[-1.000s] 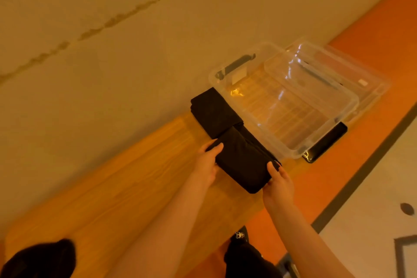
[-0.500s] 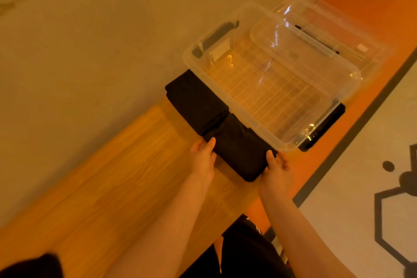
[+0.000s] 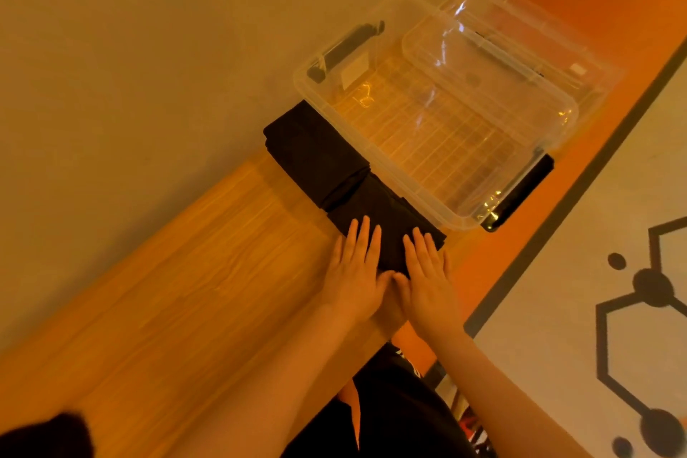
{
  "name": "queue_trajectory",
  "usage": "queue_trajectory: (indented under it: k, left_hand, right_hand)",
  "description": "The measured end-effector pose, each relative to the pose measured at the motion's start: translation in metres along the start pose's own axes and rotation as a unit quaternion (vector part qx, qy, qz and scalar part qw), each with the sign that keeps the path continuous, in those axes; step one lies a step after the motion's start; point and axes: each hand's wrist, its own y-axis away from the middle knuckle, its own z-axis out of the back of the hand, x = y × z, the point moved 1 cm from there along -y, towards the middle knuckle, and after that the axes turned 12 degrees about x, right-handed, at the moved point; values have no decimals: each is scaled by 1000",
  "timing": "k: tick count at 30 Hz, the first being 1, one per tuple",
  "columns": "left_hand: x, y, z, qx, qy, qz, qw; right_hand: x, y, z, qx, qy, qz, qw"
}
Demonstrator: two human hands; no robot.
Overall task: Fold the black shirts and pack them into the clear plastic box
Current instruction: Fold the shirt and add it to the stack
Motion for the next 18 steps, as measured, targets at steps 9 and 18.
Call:
queue_trajectory:
  k: [9,18]
  left_hand:
    - [8,13,15,12,-20,34,999]
    - [133,171,-40,-18,111,308,945]
  right_hand:
    - [4,1,17,44,58,-4,997]
    - [155,-18,-3,135,166,239,947]
